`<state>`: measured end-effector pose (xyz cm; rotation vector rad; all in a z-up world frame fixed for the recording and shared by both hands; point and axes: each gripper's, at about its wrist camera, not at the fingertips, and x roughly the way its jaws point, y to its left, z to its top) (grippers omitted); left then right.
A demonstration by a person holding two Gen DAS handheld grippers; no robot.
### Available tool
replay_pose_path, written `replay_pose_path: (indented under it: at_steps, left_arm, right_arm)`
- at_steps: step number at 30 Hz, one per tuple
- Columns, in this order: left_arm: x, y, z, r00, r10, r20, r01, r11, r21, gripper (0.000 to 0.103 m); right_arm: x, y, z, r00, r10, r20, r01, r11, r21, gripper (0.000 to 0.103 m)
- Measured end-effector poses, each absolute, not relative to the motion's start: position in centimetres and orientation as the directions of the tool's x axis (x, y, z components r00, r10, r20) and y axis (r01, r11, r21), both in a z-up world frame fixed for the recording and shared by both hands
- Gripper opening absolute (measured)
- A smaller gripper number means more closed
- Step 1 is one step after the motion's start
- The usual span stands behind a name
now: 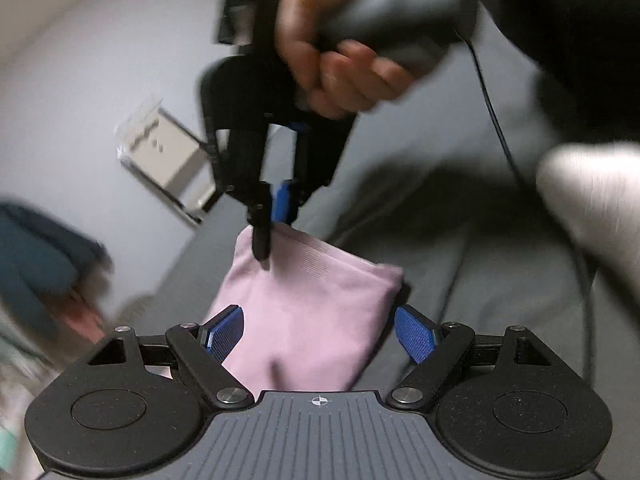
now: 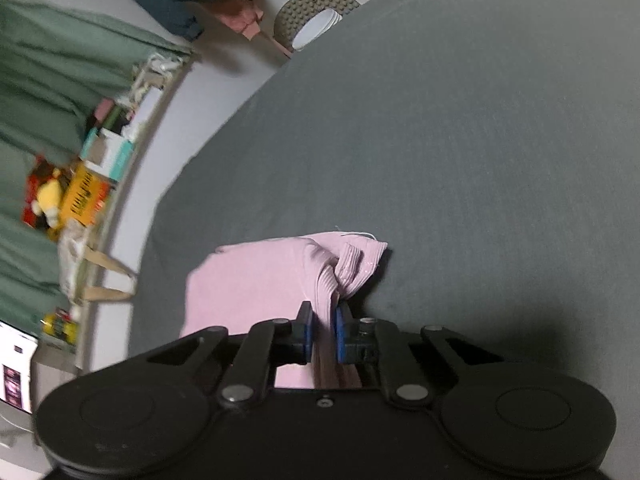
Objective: Fold clothes
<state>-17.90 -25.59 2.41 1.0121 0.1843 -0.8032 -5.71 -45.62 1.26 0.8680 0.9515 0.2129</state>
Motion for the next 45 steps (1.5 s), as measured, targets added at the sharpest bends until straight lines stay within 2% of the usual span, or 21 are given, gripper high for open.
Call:
replay_pose_path:
  at_steps: [6,9,13,15,16,17,19,22,25,26,28,30,32,36,40,43,44,45]
  left_arm:
    - [-20.3,-27.7,-0.3,0.769,-0.516,-0.378,0.47,0.056,0.881,0.083]
    - [-20.8,-28.4,-0.6,0.779,-0.511,-0.363,0.437,0.029,0.899,0.083]
    - [-20.5,-28.9,-0.2,0.782,-0.482,-0.395,0.477,0.056,0.877,0.083]
    - [-19.9,-28.8,0.3,0.767,-0.479,-0.428,0.538,0.115,0.835,0.082]
    - [-19.6,-28.7,0.6,0.753,-0.48,-0.451,0.574,0.143,0.806,0.067]
    - [-19.4,-28.6,0.8,0.738,-0.483,-0.472,0.607,0.168,0.777,0.048]
    - [-19.3,-28.3,0.8,0.711,-0.494,-0.501,0.644,0.171,0.746,0.038]
    - [-19.7,-28.3,0.9,0.705,-0.497,-0.506,0.651,0.171,0.74,0.03]
    - [-19.4,-28.1,1.2,0.686,-0.498,-0.531,0.685,0.198,0.701,0.013]
    - [-19.1,-28.0,1.5,0.684,-0.496,-0.535,0.693,0.212,0.689,0.012]
    - [-18.7,-27.4,2.2,0.673,-0.514,-0.532,0.715,0.269,0.645,0.01]
    - [-18.3,-25.9,3.4,0.665,-0.535,-0.521,0.733,0.336,0.592,0.01]
    - [-17.2,-24.7,4.8,0.646,-0.56,-0.519,0.762,0.428,0.486,0.01]
    - [-15.1,-22.0,7.3,0.625,-0.6,-0.499,0.771,0.573,0.278,0.01]
    - [-13.8,-20.9,8.9,0.603,-0.633,-0.486,0.769,0.623,0.143,0.01]
    - [-13.3,-19.7,8.8,0.594,-0.646,-0.479,0.77,0.628,0.108,0.01]
    - [-13.1,-19.2,8.6,0.591,-0.649,-0.479,0.771,0.628,0.101,0.01]
    - [-13.3,-19.0,8.1,0.586,-0.651,-0.482,0.775,0.625,0.097,0.01]
  right_arm:
    - [-5.7,-46.1,1.1,0.607,0.557,-0.567,0.215,0.572,0.792,0.011]
    - [-5.7,-46.4,1.0,0.607,0.553,-0.57,0.226,0.568,0.791,0.011]
    - [-5.8,-46.5,0.8,0.606,0.548,-0.576,0.24,0.564,0.79,0.011]
    - [-5.8,-46.4,0.8,0.604,0.542,-0.584,0.246,0.571,0.783,0.011]
    - [-5.8,-46.3,0.8,0.603,0.538,-0.589,0.25,0.573,0.78,0.011]
    - [-5.8,-46.3,0.7,0.602,0.535,-0.593,0.254,0.575,0.777,0.011]
    - [-5.8,-46.3,0.7,0.601,0.529,-0.6,0.262,0.578,0.773,0.012]
    - [-5.9,-46.4,0.5,0.596,0.522,-0.61,0.272,0.583,0.766,0.013]
    - [-5.9,-46.3,0.3,0.587,0.512,-0.627,0.283,0.596,0.751,0.015]
    - [-6.0,-46.3,0.2,0.583,0.507,-0.634,0.288,0.601,0.746,0.015]
    - [-6.0,-46.3,0.1,0.575,0.496,-0.651,0.302,0.611,0.732,0.023]
    - [-6.2,-46.4,0.0,0.57,0.486,-0.662,0.318,0.613,0.724,0.043]
    - [-6.5,-46.5,-0.1,0.57,0.487,-0.662,0.325,0.607,0.725,0.052]
    - [-7.0,-46.6,-0.4,0.56,0.531,-0.636,0.321,0.568,0.758,0.062]
    - [-6.7,-46.5,-1.2,0.563,0.565,-0.603,0.343,0.504,0.793,0.062]
    - [-6.3,-46.6,-1.6,0.589,0.551,-0.591,0.364,0.472,0.803,0.059]
    - [-6.1,-46.7,-1.7,0.597,0.544,-0.589,0.369,0.466,0.804,0.051]
    - [-6.0,-46.7,-1.7,0.602,0.536,-0.592,0.369,0.471,0.802,0.037]
